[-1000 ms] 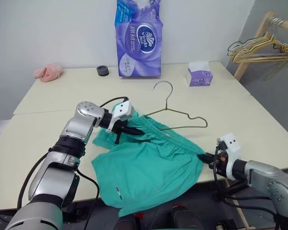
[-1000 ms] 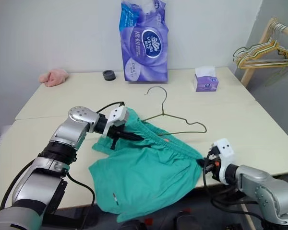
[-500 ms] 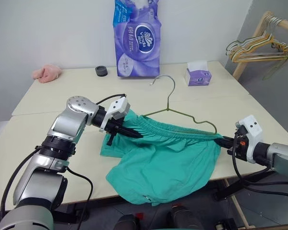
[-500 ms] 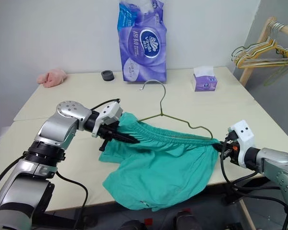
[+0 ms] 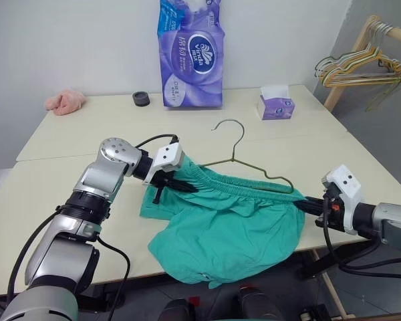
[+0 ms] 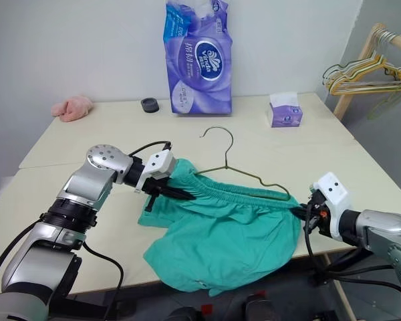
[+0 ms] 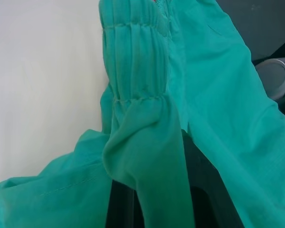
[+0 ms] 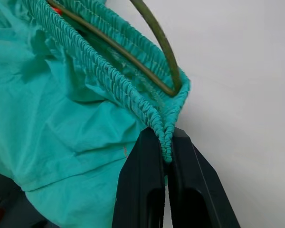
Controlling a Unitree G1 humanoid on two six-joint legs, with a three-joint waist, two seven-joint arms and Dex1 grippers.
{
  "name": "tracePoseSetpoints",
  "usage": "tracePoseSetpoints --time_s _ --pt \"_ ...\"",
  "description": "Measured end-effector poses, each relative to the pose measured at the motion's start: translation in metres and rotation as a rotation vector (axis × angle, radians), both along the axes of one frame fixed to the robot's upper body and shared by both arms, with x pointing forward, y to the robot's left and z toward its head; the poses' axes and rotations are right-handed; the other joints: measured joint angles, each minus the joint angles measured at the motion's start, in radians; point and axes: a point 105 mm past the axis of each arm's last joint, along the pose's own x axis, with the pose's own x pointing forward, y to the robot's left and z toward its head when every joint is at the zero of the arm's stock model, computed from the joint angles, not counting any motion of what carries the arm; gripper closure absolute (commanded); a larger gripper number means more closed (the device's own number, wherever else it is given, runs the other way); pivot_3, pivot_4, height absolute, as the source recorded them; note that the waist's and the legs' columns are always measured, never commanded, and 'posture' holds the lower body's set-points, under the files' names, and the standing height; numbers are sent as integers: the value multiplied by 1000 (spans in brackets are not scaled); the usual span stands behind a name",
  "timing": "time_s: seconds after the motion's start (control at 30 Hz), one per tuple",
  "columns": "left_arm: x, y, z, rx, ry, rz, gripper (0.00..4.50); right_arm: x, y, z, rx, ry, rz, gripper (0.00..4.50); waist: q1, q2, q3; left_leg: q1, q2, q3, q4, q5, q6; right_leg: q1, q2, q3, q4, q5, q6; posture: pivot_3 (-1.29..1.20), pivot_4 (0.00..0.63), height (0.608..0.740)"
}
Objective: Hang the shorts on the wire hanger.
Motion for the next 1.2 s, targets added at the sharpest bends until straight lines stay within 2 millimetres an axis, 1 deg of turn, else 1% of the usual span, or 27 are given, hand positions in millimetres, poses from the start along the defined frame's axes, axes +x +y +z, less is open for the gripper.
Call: tracePoseSetpoints --time_s 0.13,0.27,0.43,0.47,0.53,0.6,0.63,0.73,0.77,0.83,0.9,0.97,1.07,1.13,1.17,1.2 --pt "-2 1 -3 0 10 -4 4480 1 1 4 -32 -6 23 4500 -1 1 0 0 0 0 0 0 0 0 0 0 0 0 0 -199 80 740" --pt "-8 -1 -7 2 27 -30 4480 8 -2 17 -103 -23 79 4500 -1 3 2 0 0 1 0 0 0 0 0 0 -1 0 0 -199 79 740" --pt "-11 -2 -10 5 28 -40 4480 13 -11 17 -146 -11 108 4500 0 3 2 -1 0 0 0 0 0 0 0 0 -1 0 0 -193 79 740" --pt "-12 -2 -12 13 32 -43 4480 15 -13 19 -156 -16 115 4500 0 3 2 -1 0 1 0 0 0 0 -1 0 -2 0 0 -193 79 740" --pt "-16 -1 -23 38 60 -47 4481 19 -13 30 -177 -63 141 4500 -1 4 3 0 0 1 0 0 0 0 -1 0 -1 0 0 -193 77 740" --pt "-18 0 -26 39 74 -52 4481 20 -14 33 -187 -70 158 4500 -1 3 4 -1 1 0 0 0 0 0 0 0 -1 0 0 -192 76 740" --pt "-19 -1 -25 36 78 -55 4481 19 -16 32 -189 -64 164 4500 -1 3 4 0 1 0 0 0 0 0 0 0 -1 0 0 -190 76 740" --pt "-19 -4 -21 12 86 -50 4481 14 -28 16 -194 -5 156 4500 5 3 4 -1 0 0 0 0 0 0 -1 -1 -2 0 0 -184 76 740" --pt "-19 -4 -21 9 87 -44 4481 11 -30 9 -192 17 163 4500 5 3 4 -1 0 0 0 0 0 0 -1 0 -2 0 0 -184 76 740" --pt "-19 -4 -21 10 83 -46 4481 9 -29 6 -199 13 179 4500 5 4 4 -1 0 1 0 0 0 0 -1 0 -1 0 0 -190 77 740" --pt "-17 -3 -22 18 71 -39 4481 12 -24 12 -211 -20 201 4500 -2 5 5 0 0 1 0 0 0 0 -1 0 -1 0 0 -190 77 740" --pt "-14 -3 -24 27 47 -26 4481 18 -12 28 -234 -93 241 4500 -7 7 6 1 1 2 0 0 0 0 -1 1 -1 0 0 -193 76 740" --pt "-12 -6 -26 24 37 -13 4482 23 7 45 -249 -173 298 4500 -7 7 7 1 1 1 0 0 0 0 0 0 -1 0 0 -197 73 740" --pt "-11 -6 -28 30 25 -11 4482 24 15 47 -261 -189 324 4500 -6 7 7 -1 1 1 0 0 0 -1 -1 0 -1 0 0 -197 71 740" --pt "-10 -6 -29 31 19 -5 4483 25 20 46 -264 -189 337 4500 -6 7 7 -1 1 1 0 0 0 -1 -1 0 -2 2 -4 -197 71 740" --pt "-9 -8 -29 29 13 -1 4484 26 24 45 -270 -194 351 4500 -5 7 7 -1 0 1 0 0 0 -1 -2 0 -2 3 -4 -197 71 740"
